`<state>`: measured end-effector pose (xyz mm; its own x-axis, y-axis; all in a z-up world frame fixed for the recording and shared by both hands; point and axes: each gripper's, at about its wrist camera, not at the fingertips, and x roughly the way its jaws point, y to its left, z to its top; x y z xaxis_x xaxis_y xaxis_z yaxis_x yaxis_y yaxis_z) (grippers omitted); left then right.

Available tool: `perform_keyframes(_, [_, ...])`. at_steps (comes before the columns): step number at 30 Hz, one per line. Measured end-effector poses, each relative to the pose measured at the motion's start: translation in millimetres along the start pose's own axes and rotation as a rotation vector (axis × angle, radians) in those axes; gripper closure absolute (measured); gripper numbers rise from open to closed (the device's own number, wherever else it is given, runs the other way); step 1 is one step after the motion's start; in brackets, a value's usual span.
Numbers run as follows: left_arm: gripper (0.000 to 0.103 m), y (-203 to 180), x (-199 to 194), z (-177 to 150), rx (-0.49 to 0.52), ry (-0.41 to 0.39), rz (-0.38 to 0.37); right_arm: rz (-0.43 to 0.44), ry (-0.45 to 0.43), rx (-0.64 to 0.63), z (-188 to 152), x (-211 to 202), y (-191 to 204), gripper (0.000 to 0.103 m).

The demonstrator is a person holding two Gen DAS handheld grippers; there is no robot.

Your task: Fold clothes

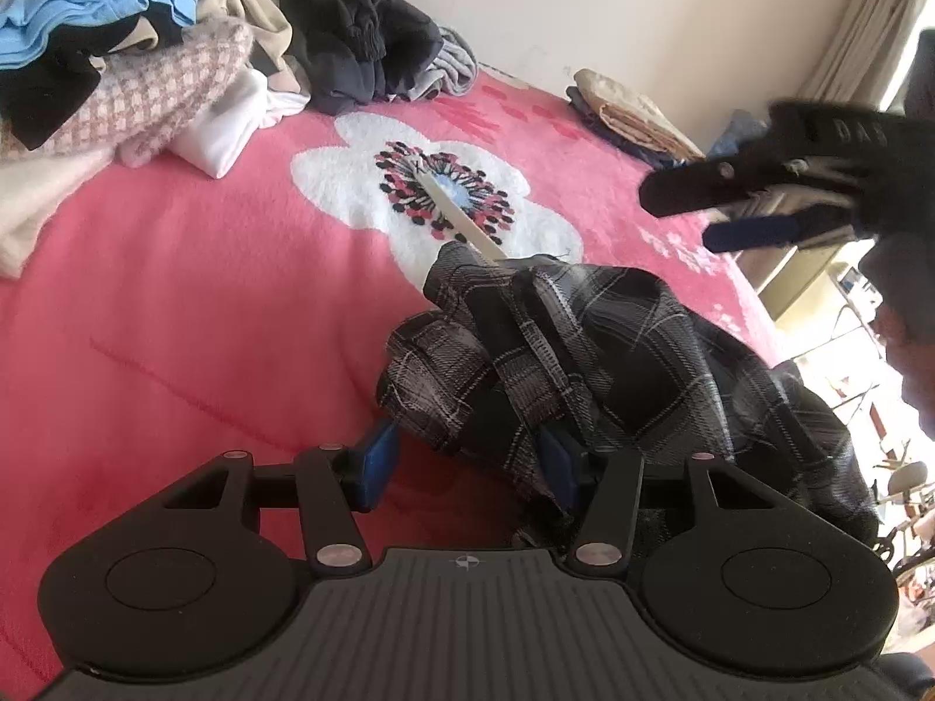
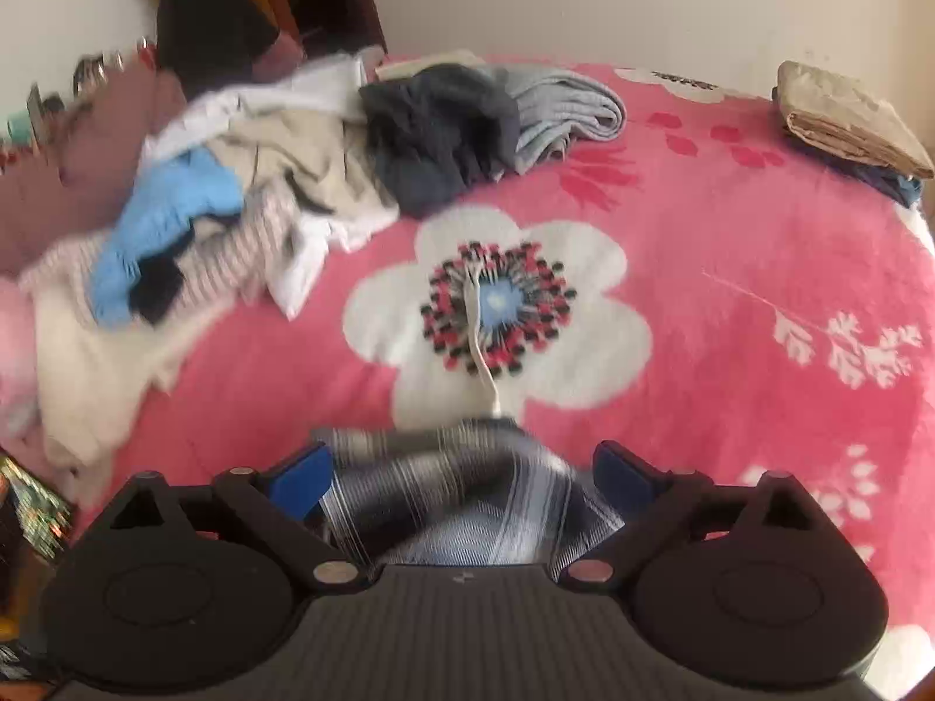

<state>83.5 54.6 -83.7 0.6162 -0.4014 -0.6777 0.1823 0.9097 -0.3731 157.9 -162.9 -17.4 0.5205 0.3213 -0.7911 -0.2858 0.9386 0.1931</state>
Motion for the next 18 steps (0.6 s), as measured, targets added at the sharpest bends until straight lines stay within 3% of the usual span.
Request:
perform_keyframes(8, [0.051,-2.5,-7.9,-5.6,0.016,-0.011,0.016,0.065,0.134,-0.048,-12.1,74.9,27.5,0.006])
perform_keyframes(10, [0.051,0.0,-10.7,-5.0,-0.004,-0.016,-0.001,0.044,0.1,-0.042,-20.4,74.0,21.8,0.026])
perform_keyframes(12, [0.049,2.3,-13.0,-3.5,-0.026,-0.022,-0.026,0.038,0.069,-0.009,-25.6,64.6,9.6,0.065])
perform_keyframes(13, [0.046,3.5,-13.3,-2.0,-0.041,-0.028,-0.043,0.051,0.063,0.032,-27.7,56.8,-1.3,0.076])
perform_keyframes(15, [0.042,6.1,-12.6,1.7,-0.079,-0.039,-0.082,0.083,0.037,0.13,-35.1,37.4,-25.2,0.084])
perform_keyframes(18, [0.038,6.9,-4.9,6.1,-0.12,-0.022,-0.1,0.135,-0.045,0.248,-52.0,-1.2,-52.4,0.086])
